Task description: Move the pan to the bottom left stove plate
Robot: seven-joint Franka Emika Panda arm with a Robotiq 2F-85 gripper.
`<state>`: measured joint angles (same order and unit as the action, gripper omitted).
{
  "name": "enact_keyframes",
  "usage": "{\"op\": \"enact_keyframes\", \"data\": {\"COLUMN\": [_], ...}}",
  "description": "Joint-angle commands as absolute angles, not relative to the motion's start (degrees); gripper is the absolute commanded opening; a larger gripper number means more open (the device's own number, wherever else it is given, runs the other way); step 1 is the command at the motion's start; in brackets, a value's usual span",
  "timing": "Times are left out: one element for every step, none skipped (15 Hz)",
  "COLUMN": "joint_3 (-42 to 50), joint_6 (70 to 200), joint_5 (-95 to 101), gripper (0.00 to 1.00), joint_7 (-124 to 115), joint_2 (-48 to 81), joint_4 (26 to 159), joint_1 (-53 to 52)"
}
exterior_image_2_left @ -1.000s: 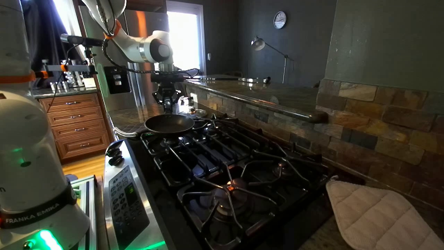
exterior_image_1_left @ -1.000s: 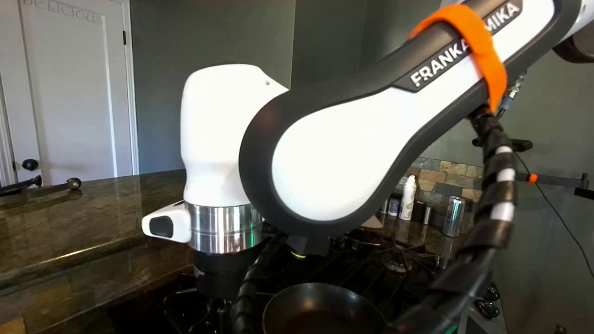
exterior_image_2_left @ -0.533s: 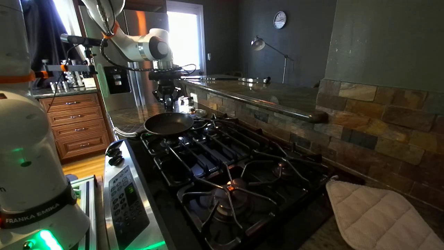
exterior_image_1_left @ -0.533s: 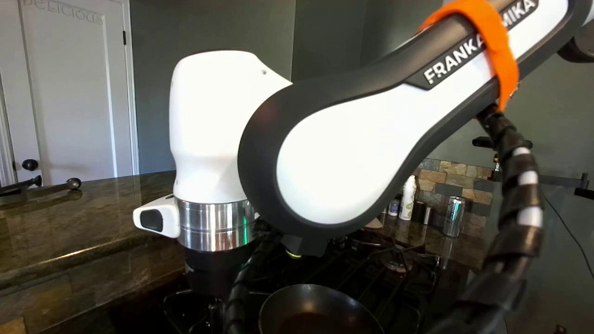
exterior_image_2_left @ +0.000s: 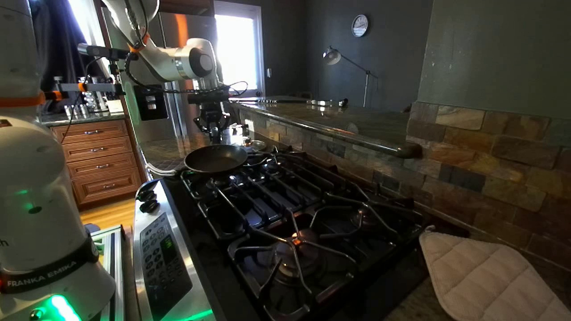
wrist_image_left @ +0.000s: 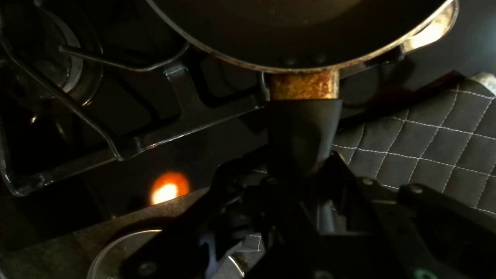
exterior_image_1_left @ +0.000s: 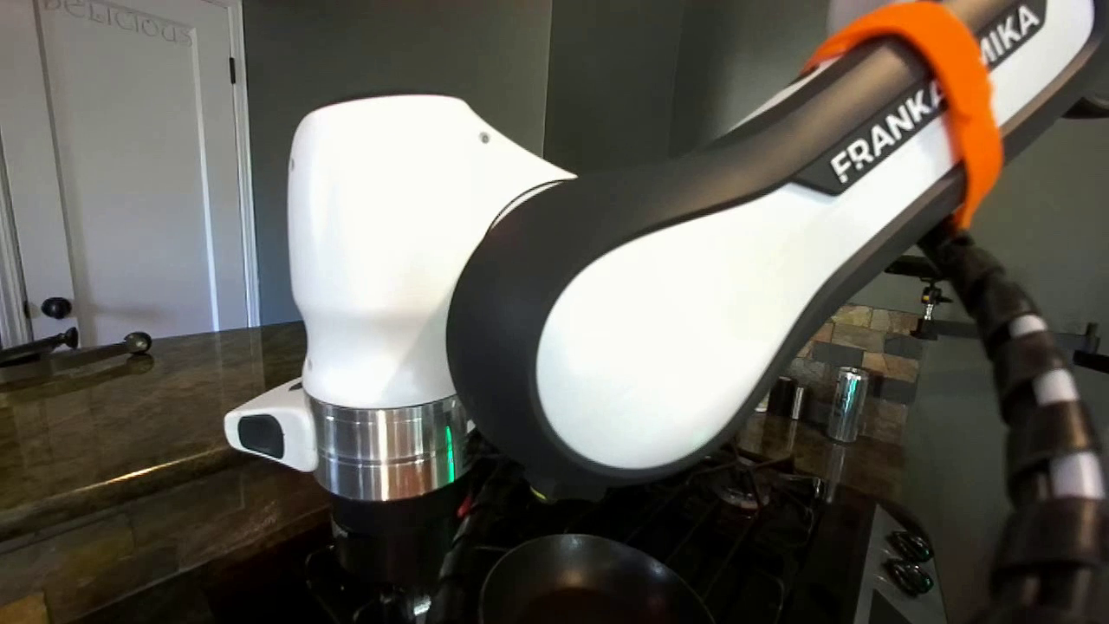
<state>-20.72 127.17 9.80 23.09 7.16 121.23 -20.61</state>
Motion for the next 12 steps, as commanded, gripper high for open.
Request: {"op": "enact_keyframes", "data": {"joint_3": [-21.0, -21.0, -21.0, -21.0, -21.0, -20.9, -20.9, -20.9, -20.9, -20.9, -20.8, -20.9], "joint_6": [125.3, 125.4, 125.4, 125.5, 125.5, 125.6, 125.7, 125.8, 125.9, 126.0, 125.7, 124.7], "joint_5": [11.3, 11.3, 11.3, 11.2, 11.1, 11.1, 11.2, 11.2, 11.0, 10.9, 10.3, 9.2], "gripper": [0.56, 0.61, 0.69, 0.76, 0.84, 0.91, 0.98, 1.0, 1.0, 1.0, 1.0, 1.0], "joint_7": [20.7, 20.7, 20.6, 20.6, 20.6, 20.5, 20.5, 20.4, 20.4, 20.3, 20.1, 20.0], "joint_2": [8.2, 8.2, 8.1, 8.0, 7.9, 7.8, 7.6, 7.4, 7.1, 6.8, 6.2, 5.7], "joint_4": [119.5, 119.5, 119.4, 119.3, 119.3, 119.3, 119.3, 119.4, 119.6, 119.7, 120.0, 120.2], "joint_1": [-21.2, -21.2, -21.1, -21.1, -21.1, -21.0, -21.0, -21.0, -20.9, -20.9, -20.7, -20.5]}}
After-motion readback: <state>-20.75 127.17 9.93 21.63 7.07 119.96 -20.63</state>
